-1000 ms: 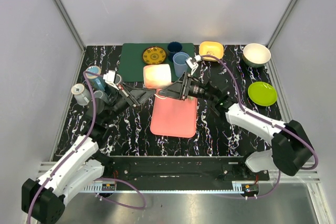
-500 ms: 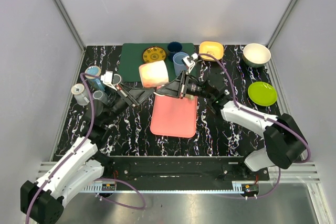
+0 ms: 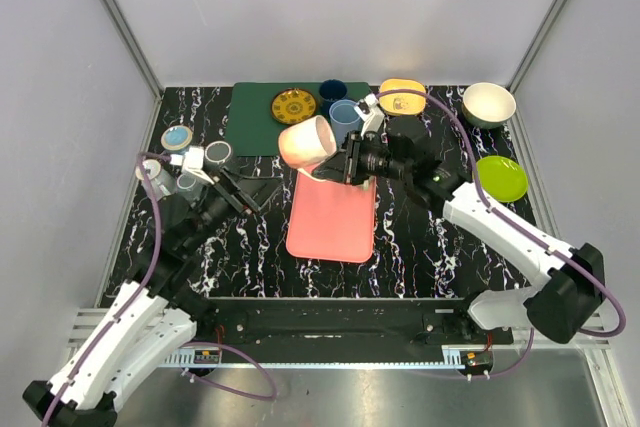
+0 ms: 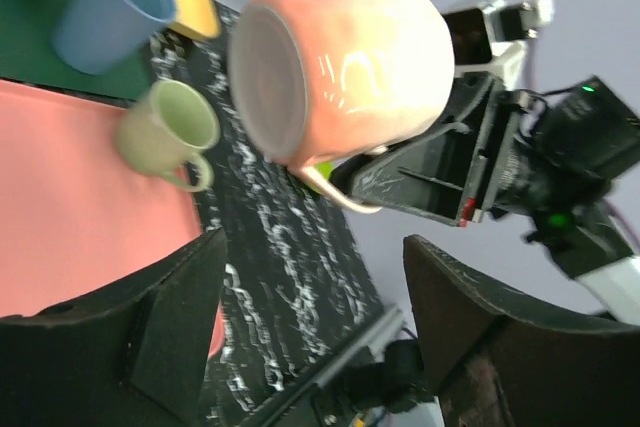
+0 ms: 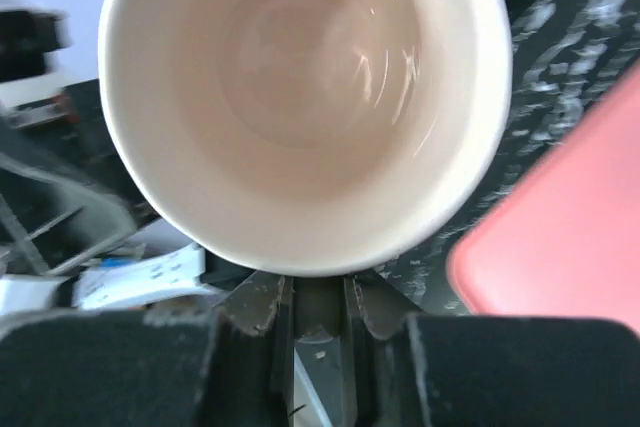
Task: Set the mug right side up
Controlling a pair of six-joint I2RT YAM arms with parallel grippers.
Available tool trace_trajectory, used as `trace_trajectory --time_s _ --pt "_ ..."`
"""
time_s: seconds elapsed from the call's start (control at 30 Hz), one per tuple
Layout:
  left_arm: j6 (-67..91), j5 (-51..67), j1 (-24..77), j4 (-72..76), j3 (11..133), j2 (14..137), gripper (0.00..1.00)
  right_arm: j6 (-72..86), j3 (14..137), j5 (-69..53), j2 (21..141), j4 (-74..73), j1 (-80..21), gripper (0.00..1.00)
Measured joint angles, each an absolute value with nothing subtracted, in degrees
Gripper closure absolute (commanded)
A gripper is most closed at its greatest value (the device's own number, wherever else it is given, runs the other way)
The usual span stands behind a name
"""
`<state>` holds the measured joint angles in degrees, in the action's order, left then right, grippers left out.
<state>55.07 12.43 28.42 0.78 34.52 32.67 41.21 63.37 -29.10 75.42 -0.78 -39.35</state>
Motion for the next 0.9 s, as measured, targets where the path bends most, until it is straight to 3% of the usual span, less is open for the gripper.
trace_trajectory --time_s 0.17,0.4,0.9 --pt "49.34 0.69 28.4 -14.44 39.68 29.58 0.28 29.23 72.18 -13.78 77.21 -19.33 -40.05 1.0" --pt "47.29 -7.81 28.4 -27.9 39.55 28.82 0.31 20.58 76.71 3.84 89.1 -30.65 -42.89 1.0" --pt "45.43 -10.92 28.4 -33.08 37.91 26.33 0.31 16.69 86.13 13.13 109.73 -33.69 -45.21 1.0"
